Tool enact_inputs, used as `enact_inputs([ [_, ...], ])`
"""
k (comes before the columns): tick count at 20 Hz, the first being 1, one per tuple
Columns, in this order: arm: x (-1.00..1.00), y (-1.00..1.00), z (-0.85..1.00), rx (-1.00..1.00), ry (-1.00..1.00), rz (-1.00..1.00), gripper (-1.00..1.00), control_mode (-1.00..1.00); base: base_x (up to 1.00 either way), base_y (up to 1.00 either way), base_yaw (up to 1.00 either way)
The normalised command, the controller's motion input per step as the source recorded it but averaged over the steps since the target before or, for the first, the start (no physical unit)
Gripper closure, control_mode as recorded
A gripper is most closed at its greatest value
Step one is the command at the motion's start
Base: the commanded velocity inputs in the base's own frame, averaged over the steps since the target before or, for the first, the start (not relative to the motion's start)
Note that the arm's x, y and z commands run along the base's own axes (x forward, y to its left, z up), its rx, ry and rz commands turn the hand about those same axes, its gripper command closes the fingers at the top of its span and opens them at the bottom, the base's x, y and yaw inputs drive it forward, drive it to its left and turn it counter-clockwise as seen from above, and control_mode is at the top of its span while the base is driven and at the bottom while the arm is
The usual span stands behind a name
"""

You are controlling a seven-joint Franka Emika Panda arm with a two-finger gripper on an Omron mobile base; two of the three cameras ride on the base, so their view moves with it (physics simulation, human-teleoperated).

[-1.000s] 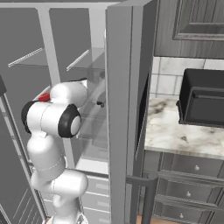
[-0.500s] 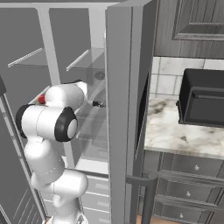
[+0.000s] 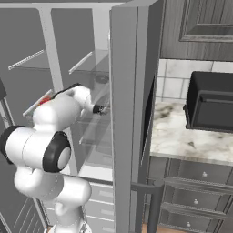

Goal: There's a chicken drumstick in the fridge that needs to be moved to the freezer for freezing. Pick up the chicken drumstick from the fridge, place it on any shelf in the freezer, and close the fridge and freezer doors when done.

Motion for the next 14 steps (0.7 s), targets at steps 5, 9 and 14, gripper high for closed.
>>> enact_inputs([
  [5, -1.00, 0.00, 0.68, 0.00, -0.23, 0.00, 1.00, -1.00, 0.00, 0.00, 0.00],
  [9, -1.00, 0.01, 0.63, -0.01, -0.02, 0.00, 1.00, -1.00, 0.00, 0.00, 0.00],
  [14, -1.00, 0.15, 0.82, 0.00, 0.07, 0.01, 1.00, -1.00, 0.00, 0.00, 0.00],
])
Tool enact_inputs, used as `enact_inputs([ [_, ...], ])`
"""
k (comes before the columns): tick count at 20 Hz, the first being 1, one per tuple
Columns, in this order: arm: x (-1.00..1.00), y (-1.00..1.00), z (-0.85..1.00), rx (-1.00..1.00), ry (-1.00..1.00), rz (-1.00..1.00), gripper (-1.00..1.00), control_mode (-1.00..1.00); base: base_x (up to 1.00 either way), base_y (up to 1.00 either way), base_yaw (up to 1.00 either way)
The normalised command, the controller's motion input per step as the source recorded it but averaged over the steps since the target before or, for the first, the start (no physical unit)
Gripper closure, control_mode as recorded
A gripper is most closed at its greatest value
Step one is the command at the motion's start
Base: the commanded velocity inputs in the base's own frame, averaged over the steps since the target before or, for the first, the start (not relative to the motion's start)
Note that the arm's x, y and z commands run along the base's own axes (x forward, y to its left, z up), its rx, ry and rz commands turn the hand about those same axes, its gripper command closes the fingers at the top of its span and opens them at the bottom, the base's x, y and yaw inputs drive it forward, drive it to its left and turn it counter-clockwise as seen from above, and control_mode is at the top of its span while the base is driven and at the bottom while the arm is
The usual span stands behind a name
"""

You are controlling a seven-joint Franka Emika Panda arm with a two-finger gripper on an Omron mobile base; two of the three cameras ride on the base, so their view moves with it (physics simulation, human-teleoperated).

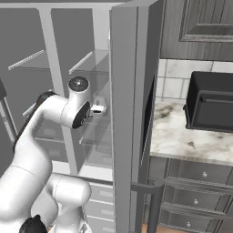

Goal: There's a chicken drumstick in the fridge that needs to be moved to the freezer for freezing. Pick up the chicken drumstick from the fridge, place it on any shelf in the freezer, and close the fridge and freezer doors when done.

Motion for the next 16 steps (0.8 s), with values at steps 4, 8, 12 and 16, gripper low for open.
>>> enact_inputs([
  [4, -0.99, 0.43, 0.79, 0.00, 0.05, 0.15, 1.00, -1.00, 0.00, 0.00, 0.00],
  [8, -0.80, 0.76, 0.67, 0.00, -0.11, 0.28, 1.00, -1.00, 0.00, 0.00, 0.00],
  [12, -0.35, 0.51, 0.78, -0.01, -0.28, 0.33, 1.00, -1.00, 0.00, 0.00, 0.00],
  [16, -0.13, 0.51, 0.69, -0.04, -0.29, 0.25, 1.00, -1.00, 0.00, 0.00, 0.00],
])
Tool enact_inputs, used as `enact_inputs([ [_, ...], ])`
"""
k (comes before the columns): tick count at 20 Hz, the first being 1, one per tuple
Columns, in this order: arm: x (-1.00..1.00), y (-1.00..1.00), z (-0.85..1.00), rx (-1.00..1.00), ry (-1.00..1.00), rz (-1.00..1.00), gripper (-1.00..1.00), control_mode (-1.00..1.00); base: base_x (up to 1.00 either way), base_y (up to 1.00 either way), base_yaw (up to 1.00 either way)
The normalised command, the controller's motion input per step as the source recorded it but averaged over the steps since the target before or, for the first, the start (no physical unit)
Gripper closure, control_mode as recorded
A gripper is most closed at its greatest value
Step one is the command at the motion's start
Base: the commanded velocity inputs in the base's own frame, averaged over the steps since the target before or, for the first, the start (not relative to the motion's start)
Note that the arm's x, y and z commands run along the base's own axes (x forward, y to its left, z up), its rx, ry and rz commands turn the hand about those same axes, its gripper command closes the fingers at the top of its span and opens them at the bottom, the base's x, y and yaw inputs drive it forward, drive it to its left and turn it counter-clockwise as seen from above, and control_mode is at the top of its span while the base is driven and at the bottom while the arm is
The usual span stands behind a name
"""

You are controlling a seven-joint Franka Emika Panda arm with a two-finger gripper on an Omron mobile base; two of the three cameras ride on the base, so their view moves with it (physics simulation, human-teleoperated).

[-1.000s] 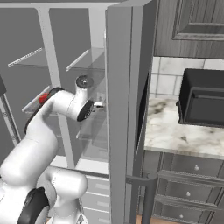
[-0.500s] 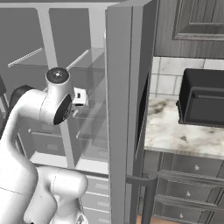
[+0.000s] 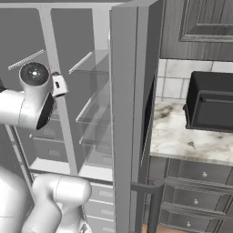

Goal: There's a chicken drumstick in the fridge that needs to be moved to the freezer for freezing. Pick up the chicken drumstick from the fridge, place it on any shelf in the freezer, and close the fridge and freezer doors when done.

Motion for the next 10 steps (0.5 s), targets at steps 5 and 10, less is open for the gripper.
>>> enact_inputs([
  [5, 0.00, 0.57, 0.48, -0.04, -0.10, 0.17, 1.00, -1.00, 0.00, 0.00, 0.00],
  [10, 0.09, 0.34, 0.20, -0.10, -0.02, 0.03, 1.00, -1.00, 0.00, 0.00, 0.00],
])
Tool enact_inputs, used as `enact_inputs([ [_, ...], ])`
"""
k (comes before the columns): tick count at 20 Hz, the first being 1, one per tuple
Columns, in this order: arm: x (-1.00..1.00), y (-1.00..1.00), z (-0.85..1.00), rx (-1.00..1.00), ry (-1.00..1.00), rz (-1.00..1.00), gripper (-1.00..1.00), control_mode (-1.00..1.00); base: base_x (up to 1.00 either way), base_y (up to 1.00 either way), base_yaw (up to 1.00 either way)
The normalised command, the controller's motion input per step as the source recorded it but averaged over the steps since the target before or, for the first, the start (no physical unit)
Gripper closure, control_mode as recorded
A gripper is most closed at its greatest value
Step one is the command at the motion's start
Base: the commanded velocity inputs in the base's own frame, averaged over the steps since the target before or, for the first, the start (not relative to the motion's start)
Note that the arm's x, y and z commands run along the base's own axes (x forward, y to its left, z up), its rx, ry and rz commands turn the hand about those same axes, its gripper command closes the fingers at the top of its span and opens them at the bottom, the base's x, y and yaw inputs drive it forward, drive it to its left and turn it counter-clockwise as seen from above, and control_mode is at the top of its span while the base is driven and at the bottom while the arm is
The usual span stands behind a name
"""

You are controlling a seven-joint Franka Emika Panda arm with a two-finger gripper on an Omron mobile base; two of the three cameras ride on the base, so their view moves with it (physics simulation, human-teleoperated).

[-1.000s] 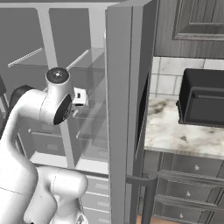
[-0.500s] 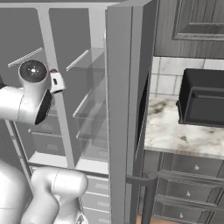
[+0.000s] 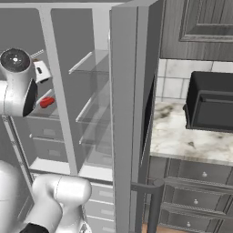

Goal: There's a chicken drumstick in the fridge that needs to be moved to the freezer for freezing. Pick up the chicken drumstick from the fridge, place it on any shelf in the freezer, and close the fridge and freezer doors when done.

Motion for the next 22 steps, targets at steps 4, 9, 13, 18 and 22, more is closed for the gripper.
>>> enact_inputs([
  [4, 0.47, 0.38, 0.16, -0.11, 0.00, 0.00, 1.00, -1.00, 0.00, 0.00, 0.00],
  [9, 0.71, 0.29, 0.00, -0.08, 0.00, 0.01, 1.00, -1.00, 0.00, 0.00, 0.00],
  [13, 0.64, 0.23, 0.00, -0.03, -0.06, 0.07, 1.00, -1.00, 0.00, 0.00, 0.00],
  [18, 0.76, 0.21, 0.00, -0.01, -0.10, 0.07, 1.00, -1.00, 0.00, 0.00, 0.00],
  [22, 0.58, 0.30, 0.00, -0.08, -0.05, 0.00, 1.00, -1.00, 0.00, 0.00, 0.00],
])
